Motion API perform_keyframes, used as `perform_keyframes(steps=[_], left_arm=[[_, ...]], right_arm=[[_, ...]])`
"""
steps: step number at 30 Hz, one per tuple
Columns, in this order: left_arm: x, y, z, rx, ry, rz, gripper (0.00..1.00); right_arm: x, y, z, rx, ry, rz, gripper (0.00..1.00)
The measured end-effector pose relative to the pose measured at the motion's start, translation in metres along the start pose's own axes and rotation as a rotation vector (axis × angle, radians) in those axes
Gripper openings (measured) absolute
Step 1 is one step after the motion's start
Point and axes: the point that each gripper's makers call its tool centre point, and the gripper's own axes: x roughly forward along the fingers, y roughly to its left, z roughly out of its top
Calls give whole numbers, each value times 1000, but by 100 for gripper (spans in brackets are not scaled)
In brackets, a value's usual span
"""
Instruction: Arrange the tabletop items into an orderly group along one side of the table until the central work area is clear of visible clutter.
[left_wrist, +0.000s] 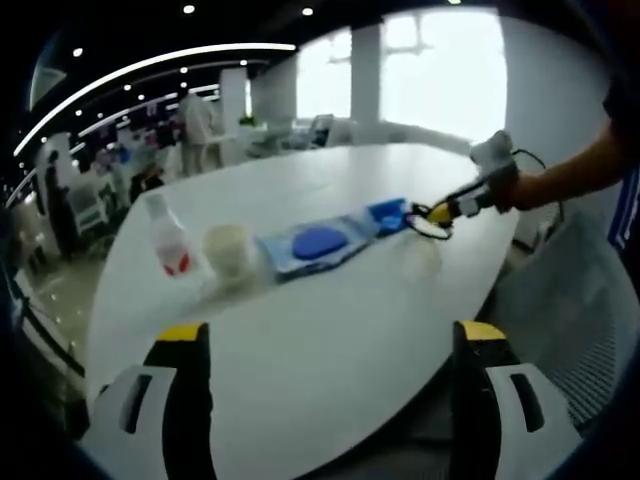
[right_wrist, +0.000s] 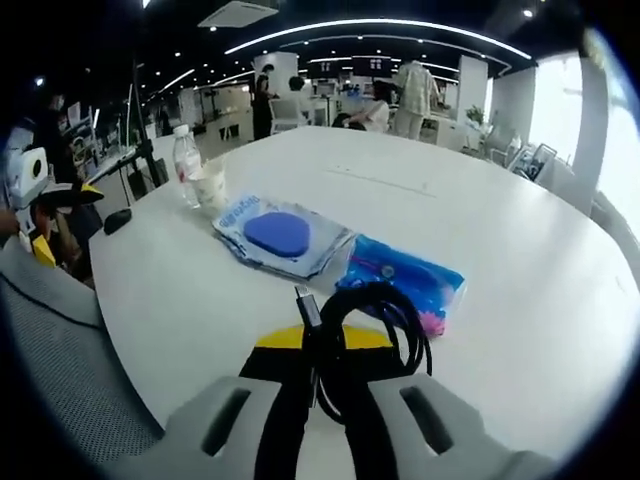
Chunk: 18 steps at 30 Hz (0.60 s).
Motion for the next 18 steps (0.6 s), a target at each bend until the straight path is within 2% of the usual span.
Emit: perform_keyframes(steps=[9,18], left_arm=[[0,1,-1,-2,5,4,97],[-1,2,-1,-7,1,8,97]], right_arm=[[11,9,9,-61,0,27,9],[24,17,12,-82,6,39,9]])
